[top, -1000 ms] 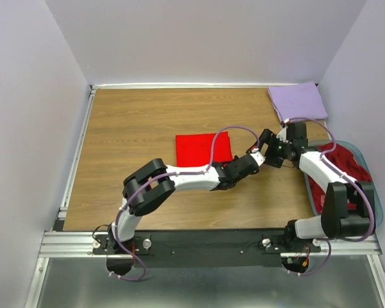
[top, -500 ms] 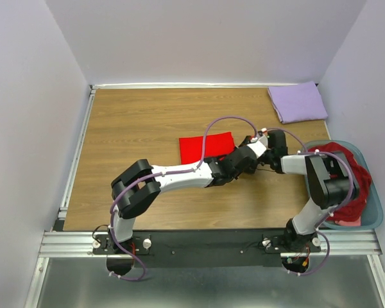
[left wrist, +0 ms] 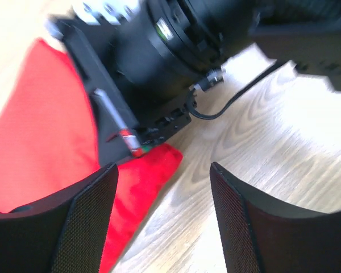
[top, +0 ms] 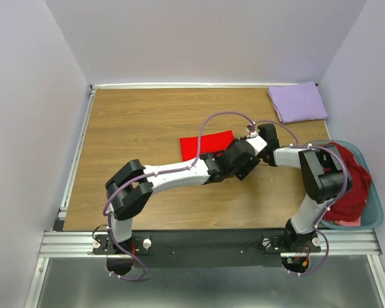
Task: Fold and stack the t-shirts
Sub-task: Neatly place the folded tshirt to the corner
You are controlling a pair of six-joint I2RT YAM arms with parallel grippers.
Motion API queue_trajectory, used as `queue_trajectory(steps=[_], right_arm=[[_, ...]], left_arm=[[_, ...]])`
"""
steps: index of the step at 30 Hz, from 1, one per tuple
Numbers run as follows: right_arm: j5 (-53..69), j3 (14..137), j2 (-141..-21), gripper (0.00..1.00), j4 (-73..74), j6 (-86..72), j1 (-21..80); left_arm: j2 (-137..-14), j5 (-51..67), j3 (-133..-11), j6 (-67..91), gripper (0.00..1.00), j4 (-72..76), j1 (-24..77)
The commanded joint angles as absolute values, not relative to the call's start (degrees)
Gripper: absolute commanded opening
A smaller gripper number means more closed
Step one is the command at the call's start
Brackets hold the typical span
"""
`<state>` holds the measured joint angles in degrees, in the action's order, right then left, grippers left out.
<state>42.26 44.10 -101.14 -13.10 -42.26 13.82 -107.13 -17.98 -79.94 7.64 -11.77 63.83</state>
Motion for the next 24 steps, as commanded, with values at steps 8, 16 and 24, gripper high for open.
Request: queue_trajectory(steps=[8, 16, 24], right_arm=[[20.32, 63.17, -103.09, 0.0, 16.05, -14.71, 14.15], [-9.09, 80.23, -110.3, 0.0, 27.42, 1.56, 13.89], [-25.38, 92.7, -117.76, 0.01, 27.51, 14.06, 9.76]], left_arm=[[-87.92, -14.5, -82.72, 8.88, 0.87, -21.62, 46.78], [-79.02, -18.02, -65.26, 13.18, 0.96, -16.63, 28.59], [-80.77, -23.28, -58.8, 14.5, 0.98, -16.7, 26.89]])
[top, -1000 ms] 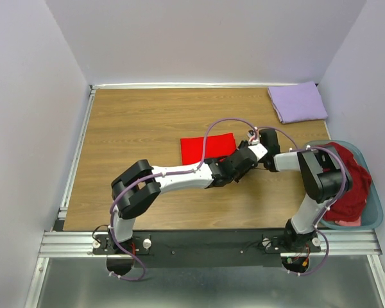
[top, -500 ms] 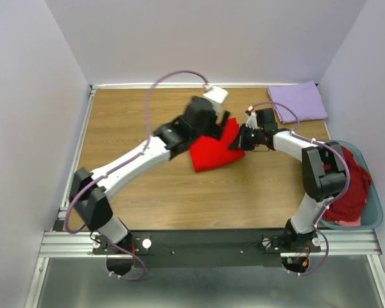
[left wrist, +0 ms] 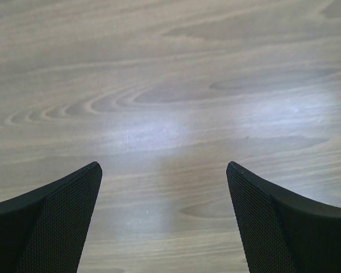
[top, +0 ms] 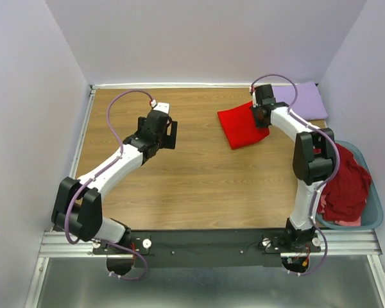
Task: Fold and stack the t-shirts
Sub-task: Neatly place the folded tshirt to the corner
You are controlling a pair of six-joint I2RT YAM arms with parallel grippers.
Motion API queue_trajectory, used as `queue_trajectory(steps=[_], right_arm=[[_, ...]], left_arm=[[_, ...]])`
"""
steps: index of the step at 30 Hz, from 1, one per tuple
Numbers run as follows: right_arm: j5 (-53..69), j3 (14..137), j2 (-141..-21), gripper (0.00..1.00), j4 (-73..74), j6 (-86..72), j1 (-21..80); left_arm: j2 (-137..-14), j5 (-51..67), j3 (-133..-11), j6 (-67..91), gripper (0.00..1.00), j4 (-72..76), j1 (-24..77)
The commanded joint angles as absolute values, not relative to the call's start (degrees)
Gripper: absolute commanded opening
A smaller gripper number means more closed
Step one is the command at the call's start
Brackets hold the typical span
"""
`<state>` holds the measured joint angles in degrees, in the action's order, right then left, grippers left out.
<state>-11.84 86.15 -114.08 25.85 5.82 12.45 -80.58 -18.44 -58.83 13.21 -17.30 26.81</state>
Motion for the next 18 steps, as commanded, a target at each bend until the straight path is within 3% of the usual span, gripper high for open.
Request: queue_trajectory(steps=[1, 18], right_arm=[[-26.36, 94.2, -118.64, 0.0, 27.51, 14.32, 9.32], [-32.96, 116.97, -130.96, 0.0, 27.07, 13.18, 2.37]], left_arm=[[-81.03, -24.07, -58.97, 14.5, 0.98, -16.7, 26.55], [-84.29, -23.73, -60.12, 14.77, 0.98, -17.75, 21.27]])
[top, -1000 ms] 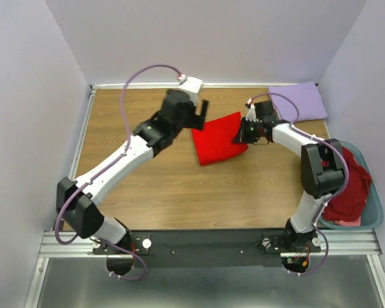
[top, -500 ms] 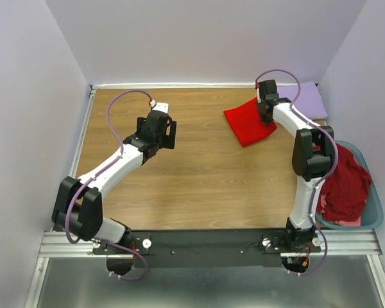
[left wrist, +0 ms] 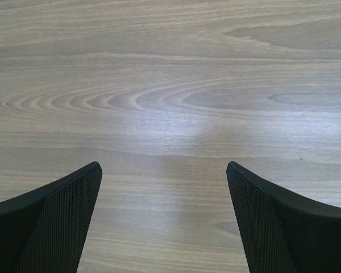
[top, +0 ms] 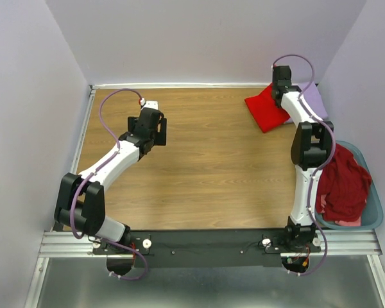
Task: Fold and stack the t-shirts
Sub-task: Neatly place the folded tshirt to the corner
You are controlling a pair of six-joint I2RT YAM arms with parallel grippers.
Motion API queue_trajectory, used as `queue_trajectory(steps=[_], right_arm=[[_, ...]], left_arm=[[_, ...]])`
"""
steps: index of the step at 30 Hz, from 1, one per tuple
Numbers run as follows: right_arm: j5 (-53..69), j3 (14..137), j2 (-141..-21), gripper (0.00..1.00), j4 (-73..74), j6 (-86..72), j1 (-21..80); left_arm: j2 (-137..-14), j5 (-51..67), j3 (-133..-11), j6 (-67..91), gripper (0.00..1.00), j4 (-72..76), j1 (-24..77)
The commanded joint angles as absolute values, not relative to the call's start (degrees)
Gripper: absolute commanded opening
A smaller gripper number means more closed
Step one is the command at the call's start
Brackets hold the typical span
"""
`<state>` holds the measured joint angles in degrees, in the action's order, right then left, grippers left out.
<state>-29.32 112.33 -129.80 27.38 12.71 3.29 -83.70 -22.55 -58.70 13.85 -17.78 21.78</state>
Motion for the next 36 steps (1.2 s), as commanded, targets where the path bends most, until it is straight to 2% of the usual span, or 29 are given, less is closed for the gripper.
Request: queue_trajectory(steps=[1, 15, 23, 36], right_arm=[[-33.05, 117.5, -131.13, 0.0, 27.07, 13.44, 2.37], [-33.93, 120.41, -129.29, 0.01, 26.1, 9.76, -1.93], [-31.29, 124.1, -131.57, 0.0, 25.23, 6.86, -5.71], [-26.46, 122.25, -136.67, 0.0, 24.52, -1.65, -11.24]], left_arm=[[-84.46, -23.64, -60.12, 14.77, 0.98, -17.93, 21.27], [-84.29, -23.47, -60.12, 15.03, 0.98, -18.11, 20.57], [-84.99, -23.55, -60.12, 14.85, 0.98, -18.11, 20.57], [-86.66, -23.99, -60.21, 14.85, 0.98, -18.28, 20.39]])
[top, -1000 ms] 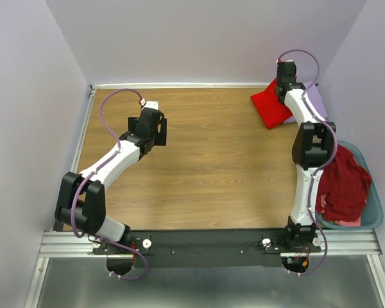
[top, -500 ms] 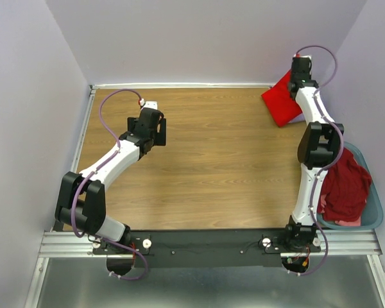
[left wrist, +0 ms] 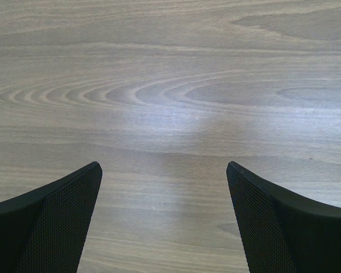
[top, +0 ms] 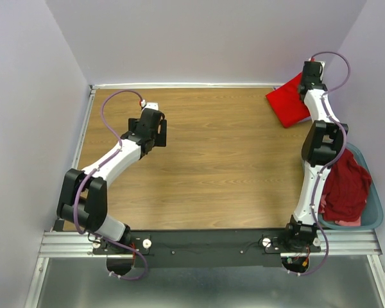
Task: Fold and stack the t-shirts
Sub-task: Neatly place the folded tshirt to the corner, then reset both grippers
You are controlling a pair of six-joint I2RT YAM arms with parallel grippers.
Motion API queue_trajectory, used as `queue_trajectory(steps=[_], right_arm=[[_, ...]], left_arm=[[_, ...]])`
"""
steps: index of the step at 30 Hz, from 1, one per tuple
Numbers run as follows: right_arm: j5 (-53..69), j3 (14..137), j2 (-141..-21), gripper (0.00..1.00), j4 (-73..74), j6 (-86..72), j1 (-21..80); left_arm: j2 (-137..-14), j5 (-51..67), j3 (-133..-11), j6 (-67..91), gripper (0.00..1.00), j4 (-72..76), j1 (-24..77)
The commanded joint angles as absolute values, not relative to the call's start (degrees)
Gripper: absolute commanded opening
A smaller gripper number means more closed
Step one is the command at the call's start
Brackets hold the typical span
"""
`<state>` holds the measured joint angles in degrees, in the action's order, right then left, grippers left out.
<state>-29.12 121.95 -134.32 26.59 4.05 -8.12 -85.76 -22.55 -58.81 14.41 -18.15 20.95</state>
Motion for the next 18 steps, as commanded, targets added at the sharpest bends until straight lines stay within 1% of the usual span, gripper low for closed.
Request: queue_trajectory(steps=[1, 7, 9, 10, 12, 13, 15, 16, 18], right_arm=[[-26.02, 122.34, -137.19, 0.0, 24.35, -2.28, -11.6], [-23.12, 123.84, -140.71, 0.01, 23.91, -6.15, -14.59], [-22.85, 124.01, -141.41, 0.06, 23.99, -5.98, -15.03], [-22.85, 124.1, -141.85, 0.12, 23.99, -5.72, -15.03], [-23.38, 124.1, -142.12, 0.21, 23.91, -5.01, -15.03], [-24.16, 124.01, -141.68, 0.35, 23.99, -4.84, -15.03], [-25.13, 123.66, -140.81, 0.51, 23.99, -5.1, -15.03], [-25.31, 123.66, -140.19, 0.62, 23.99, -5.18, -15.03], [-25.22, 123.49, -137.73, 0.68, 23.99, -5.36, -15.03]], left_arm=[[-86.75, -23.99, -60.21, 14.85, 0.98, -18.37, 20.48], [-88.33, -24.08, -60.38, 14.94, 0.98, -18.54, 20.48], [-88.86, -24.17, -60.47, 14.85, 0.98, -18.54, 20.48], [-88.94, -24.17, -60.56, 14.94, 0.98, -18.54, 20.48], [-89.21, -24.34, -60.56, 15.03, 0.98, -18.46, 20.48], [-89.3, -24.26, -60.64, 15.03, 0.98, -18.54, 20.48], [-89.38, -24.26, -60.64, 15.03, 0.98, -18.54, 20.48], [-89.38, -24.26, -60.64, 15.03, 0.98, -18.54, 20.48], [-89.12, -24.17, -60.73, 15.12, 0.98, -18.54, 20.39]])
